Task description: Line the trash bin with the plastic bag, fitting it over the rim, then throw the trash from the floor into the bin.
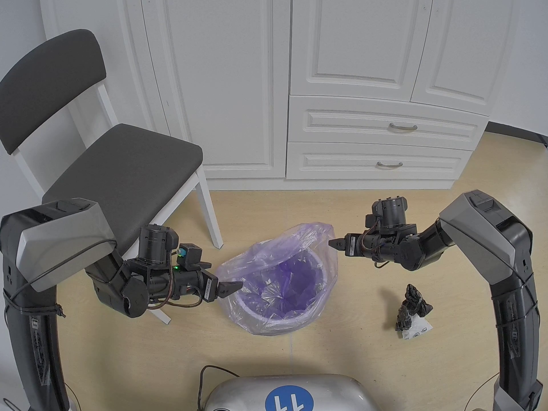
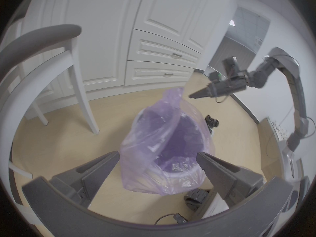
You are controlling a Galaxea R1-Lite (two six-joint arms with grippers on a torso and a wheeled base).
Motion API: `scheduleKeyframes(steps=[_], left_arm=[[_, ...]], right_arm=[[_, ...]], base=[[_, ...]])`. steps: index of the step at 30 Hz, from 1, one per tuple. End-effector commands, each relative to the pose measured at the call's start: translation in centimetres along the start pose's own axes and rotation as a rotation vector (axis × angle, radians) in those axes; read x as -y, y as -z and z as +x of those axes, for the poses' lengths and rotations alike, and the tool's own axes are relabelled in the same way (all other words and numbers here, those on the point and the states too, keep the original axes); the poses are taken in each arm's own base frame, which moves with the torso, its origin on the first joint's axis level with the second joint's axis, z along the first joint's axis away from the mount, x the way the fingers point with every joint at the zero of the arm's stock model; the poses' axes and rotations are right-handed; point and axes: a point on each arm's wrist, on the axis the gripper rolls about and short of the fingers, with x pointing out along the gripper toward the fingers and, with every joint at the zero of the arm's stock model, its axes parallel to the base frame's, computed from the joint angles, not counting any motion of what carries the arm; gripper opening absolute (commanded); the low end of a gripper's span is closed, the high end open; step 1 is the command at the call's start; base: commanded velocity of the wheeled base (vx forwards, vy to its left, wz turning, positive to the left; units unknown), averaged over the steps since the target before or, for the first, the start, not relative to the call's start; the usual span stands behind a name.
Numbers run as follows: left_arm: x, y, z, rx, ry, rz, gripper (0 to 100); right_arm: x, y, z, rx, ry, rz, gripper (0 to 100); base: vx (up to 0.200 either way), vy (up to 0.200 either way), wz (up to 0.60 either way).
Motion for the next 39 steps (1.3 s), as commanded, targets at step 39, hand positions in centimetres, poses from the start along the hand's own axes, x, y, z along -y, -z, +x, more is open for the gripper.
scheduleKeyframes(steps=[39], left_arm=[[-4.9, 1.0, 7.7, 0.046, -0.373, -0.034, 100]], right_arm=[[-2.6, 0.4, 8.4, 0.323, -0.14, 0.359, 100]], base=[[0.0, 0.0, 0.0]])
